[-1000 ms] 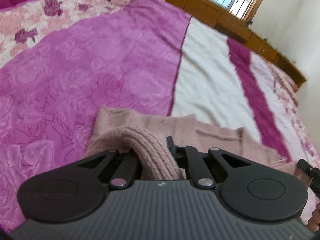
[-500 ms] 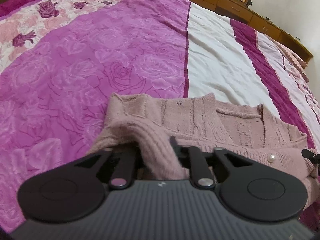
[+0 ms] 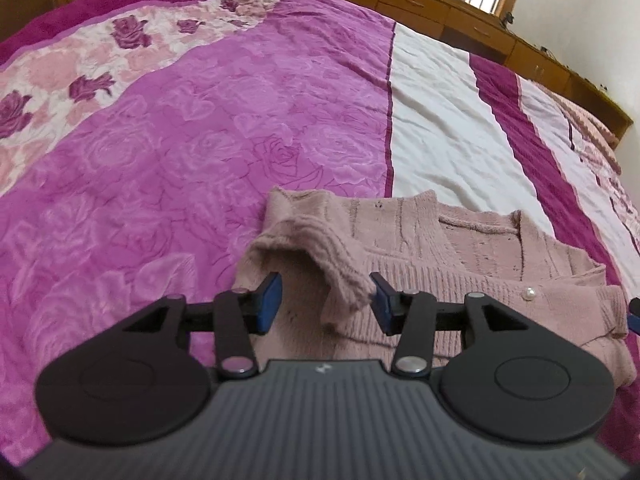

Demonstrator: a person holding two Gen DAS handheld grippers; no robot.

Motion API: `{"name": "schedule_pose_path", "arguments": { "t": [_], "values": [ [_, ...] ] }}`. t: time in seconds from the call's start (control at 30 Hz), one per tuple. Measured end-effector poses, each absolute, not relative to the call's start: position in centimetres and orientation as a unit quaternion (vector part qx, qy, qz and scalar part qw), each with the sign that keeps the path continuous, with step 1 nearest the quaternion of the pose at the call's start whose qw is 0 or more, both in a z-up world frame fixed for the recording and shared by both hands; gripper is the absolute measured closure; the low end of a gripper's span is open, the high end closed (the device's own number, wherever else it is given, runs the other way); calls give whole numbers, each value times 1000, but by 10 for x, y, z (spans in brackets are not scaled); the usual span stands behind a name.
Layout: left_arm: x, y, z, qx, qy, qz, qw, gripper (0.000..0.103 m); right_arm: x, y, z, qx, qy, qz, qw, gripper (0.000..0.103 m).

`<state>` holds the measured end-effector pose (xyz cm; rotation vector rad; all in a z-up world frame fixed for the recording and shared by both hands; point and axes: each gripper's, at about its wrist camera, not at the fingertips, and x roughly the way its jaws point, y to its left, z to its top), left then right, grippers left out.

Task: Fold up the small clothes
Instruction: 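Grasp the hem with both tools and fold it up toward the collar, then open both tools to release the folded hem, then grasp the folded edge with the right tool and tuck it flat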

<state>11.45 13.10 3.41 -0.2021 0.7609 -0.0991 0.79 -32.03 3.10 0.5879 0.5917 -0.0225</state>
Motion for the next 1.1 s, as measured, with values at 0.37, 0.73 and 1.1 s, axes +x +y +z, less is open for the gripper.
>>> {"name": "schedule_pose_path", "arguments": {
  "t": [0.37,0.73,1.1],
  "values": [
    [101,132,29,-116,375,-59,918,54,-13,-313,41,276,303,5,912,42],
    [113,129,24,-124,377,-60,916,54,11,-315,33,272,315,-13,909,41],
    [136,126,15,-129,396,-94,904,95,30,-304,23,244,339,20,908,90]
  ]
}}
